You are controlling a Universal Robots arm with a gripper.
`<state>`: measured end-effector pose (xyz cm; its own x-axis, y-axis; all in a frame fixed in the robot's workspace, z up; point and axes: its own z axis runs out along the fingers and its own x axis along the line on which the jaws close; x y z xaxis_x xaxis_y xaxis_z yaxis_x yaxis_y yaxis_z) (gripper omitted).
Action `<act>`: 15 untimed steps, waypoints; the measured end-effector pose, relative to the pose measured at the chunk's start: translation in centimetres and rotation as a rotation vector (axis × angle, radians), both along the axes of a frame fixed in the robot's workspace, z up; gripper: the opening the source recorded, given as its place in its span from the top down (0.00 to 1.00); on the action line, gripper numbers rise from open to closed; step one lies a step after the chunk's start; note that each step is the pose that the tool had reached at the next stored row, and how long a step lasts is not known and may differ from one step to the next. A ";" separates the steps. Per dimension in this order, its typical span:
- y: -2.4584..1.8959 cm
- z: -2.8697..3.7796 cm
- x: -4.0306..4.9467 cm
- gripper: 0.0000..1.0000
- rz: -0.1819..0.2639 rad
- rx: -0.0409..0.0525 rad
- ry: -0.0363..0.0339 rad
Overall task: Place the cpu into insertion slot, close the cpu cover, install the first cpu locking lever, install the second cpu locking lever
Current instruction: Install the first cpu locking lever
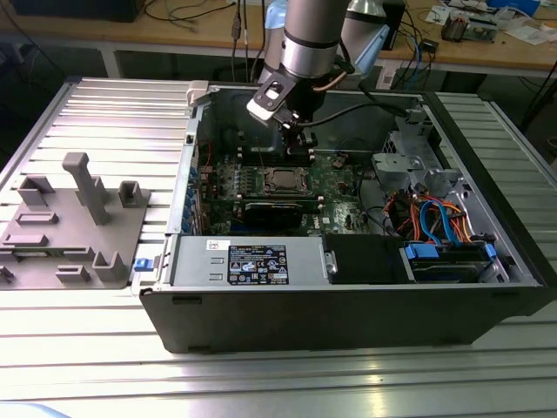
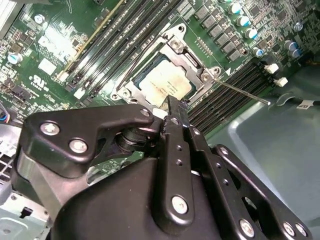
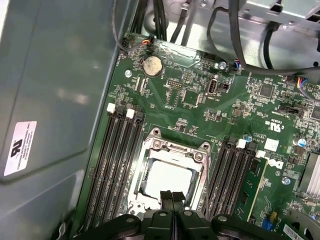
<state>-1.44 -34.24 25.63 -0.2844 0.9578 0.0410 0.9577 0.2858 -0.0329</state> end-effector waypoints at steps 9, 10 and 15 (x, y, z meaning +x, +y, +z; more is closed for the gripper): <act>0.00 0.00 0.00 0.89 0.208 0.0000 0.0000; 0.00 0.00 0.00 0.89 0.215 0.0001 0.0000; 0.00 0.00 0.00 0.89 0.239 0.0001 0.0000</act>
